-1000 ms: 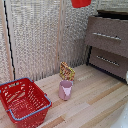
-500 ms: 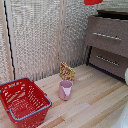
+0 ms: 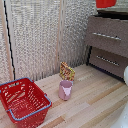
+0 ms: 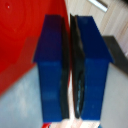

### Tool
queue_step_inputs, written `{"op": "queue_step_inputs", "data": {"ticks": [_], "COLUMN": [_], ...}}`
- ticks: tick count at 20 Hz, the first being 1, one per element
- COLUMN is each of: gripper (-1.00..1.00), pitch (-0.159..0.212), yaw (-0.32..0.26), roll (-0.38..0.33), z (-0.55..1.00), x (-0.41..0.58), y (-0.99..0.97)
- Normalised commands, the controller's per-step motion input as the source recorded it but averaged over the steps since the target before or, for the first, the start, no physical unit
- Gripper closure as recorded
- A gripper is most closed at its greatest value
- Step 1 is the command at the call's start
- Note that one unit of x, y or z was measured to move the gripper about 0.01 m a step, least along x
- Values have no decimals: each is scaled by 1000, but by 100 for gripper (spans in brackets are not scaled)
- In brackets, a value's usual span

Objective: Transport the gripper mindfully toward the orange-red bowl and clasp it to elevate with ease. Ensure your robot's arm aligns efficiently with the top drawer's opening. Carefully slide the orange-red bowl into the designated spot with precision. After confirmation, withdraw the gripper gently. Close the drawer smoothly by transitioning the gripper to its handle.

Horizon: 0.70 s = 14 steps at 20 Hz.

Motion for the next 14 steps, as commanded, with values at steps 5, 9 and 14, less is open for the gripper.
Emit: {"op": "queue_step_inputs", "data": {"ticks": [5, 9, 14], "gripper": [100, 100, 100], "pitch": [17, 20, 11], "yaw": [-9, 0, 21], "roll": [54, 18, 4], "z": [25, 0, 0], "x": [-25, 0, 41], "y": [-573, -417, -190]}}
